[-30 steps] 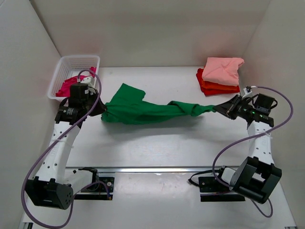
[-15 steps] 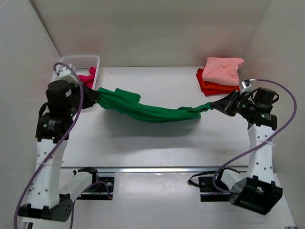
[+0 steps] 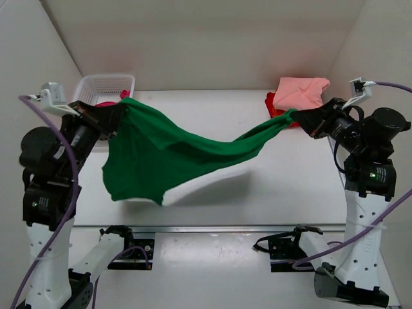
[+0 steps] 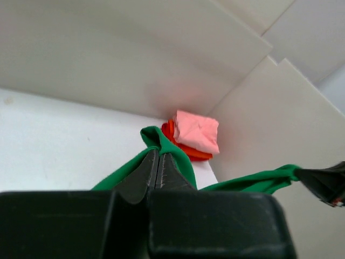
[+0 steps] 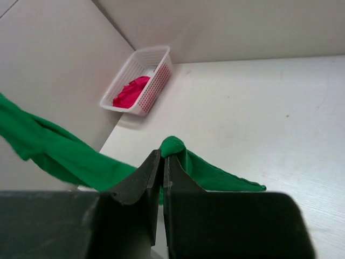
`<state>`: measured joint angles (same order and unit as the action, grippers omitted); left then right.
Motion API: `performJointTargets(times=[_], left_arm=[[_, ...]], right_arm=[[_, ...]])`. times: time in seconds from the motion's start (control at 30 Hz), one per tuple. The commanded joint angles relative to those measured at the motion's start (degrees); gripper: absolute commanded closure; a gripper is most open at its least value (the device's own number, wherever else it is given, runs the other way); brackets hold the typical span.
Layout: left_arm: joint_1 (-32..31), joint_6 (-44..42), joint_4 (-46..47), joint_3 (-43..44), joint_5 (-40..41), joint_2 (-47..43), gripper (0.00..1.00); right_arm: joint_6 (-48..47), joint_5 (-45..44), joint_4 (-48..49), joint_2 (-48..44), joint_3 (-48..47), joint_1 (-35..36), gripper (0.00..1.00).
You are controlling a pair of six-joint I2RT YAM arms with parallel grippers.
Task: Fold and stack the t-shirts
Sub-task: Flatten out the tshirt
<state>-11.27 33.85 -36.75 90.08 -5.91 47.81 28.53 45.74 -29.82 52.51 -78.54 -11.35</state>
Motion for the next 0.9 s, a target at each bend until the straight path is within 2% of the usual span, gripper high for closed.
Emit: performJointTargets(times=[0.0, 0.07, 0.1, 0.17, 0.23, 0.27, 0.33, 0.37, 0.4, 0.43, 0.47, 0.57, 0.6, 0.63, 0.67, 0.73, 0.77, 0.8, 0.87], left_arm=[[1.2, 3.8, 4.6, -3.6, -5.0, 0.3, 1.0], [-0.4, 3.8, 5.3, -2.2, 0.0, -1.2, 1.0], [-1.8, 3.3, 2.6, -0.6, 0.8, -0.7, 1.0], [-3.7, 1.5, -1.9, 5.4, 2.9, 3.8, 1.0], [-2.4, 0.6, -4.4, 5.4, 1.2, 7.4, 1.0], [-1.1, 0.6, -4.4, 3.7, -2.8, 9.8, 1.0], [7.4, 1.7, -0.8, -1.9, -12.2, 12.9, 1.0], [9.6, 3.3, 1.1, -6.4, -18.1, 15.5, 1.0], [9.8, 4.0, 4.6, -9.5, -19.6, 18.1, 1.0], [9.8, 3.0, 5.5, -9.0, -18.8, 21.8, 1.0], [9.1, 1.9, 4.9, -8.2, -17.6, 23.8, 1.0], [9.3, -2.1, 3.9, 2.9, -14.9, 33.5, 1.0], [9.5, -3.2, 4.0, 8.6, -14.2, 36.3, 1.0], [10.1, -5.7, 3.5, 16.4, -15.0, 38.2, 1.0], [9.9, -7.2, -2.0, 22.4, -14.7, 42.8, 1.0], [9.0, -11.6, -10.4, 46.7, -10.2, 51.6, 1.0], [10.1, -11.1, -7.1, 46.8, -10.4, 50.8, 1.0], [15.0, -6.2, 1.5, 39.2, -15.7, 46.0, 1.0], [15.5, -7.1, 1.9, 38.5, -13.5, 44.0, 1.0]], right_arm=[[-2.0, -5.9, 1.1, -1.5, -6.9, 2.5, 1.0], [-3.9, -11.6, -1.4, -2.1, -11.6, 5.5, 1.0], [-3.6, -13.6, -2.5, -2.2, -14.1, 7.4, 1.0], [-1.7, -18.8, -3.0, -1.8, -13.9, 8.6, 1.0], [-0.5, -17.6, -3.0, 0.3, -11.5, 7.8, 1.0], [2.0, -14.0, -2.9, 3.2, -9.1, 4.8, 1.0], [6.4, -5.3, 1.1, 6.7, -2.7, 0.2, 1.0], [12.0, 1.9, 6.6, 9.2, 2.8, -2.2, 1.0], [17.2, 8.3, 12.8, 12.2, 6.9, -3.5, 1.0], [21.7, 8.9, 18.8, 14.6, 9.3, -2.3, 1.0], [23.0, 8.7, 20.8, 16.0, 8.6, -1.4, 1.0], [23.4, 9.9, 22.3, 26.2, 0.3, 0.7, 1.0], [25.1, 11.6, 26.0, 29.3, -4.1, 0.9, 1.0], [26.8, 12.0, 28.2, 30.4, -8.6, 0.1, 1.0], [26.1, 11.6, 29.0, 32.7, -11.3, 0.2, 1.0], [22.0, 10.5, 22.3, 37.5, -26.2, -1.1, 1.0], [19.9, 10.3, 21.0, 38.6, -33.5, -1.5, 1.0], [19.0, 10.6, 18.3, 41.3, -39.9, -3.9, 1.0], [18.0, 10.3, 18.7, 40.7, -39.2, -6.3, 1.0]])
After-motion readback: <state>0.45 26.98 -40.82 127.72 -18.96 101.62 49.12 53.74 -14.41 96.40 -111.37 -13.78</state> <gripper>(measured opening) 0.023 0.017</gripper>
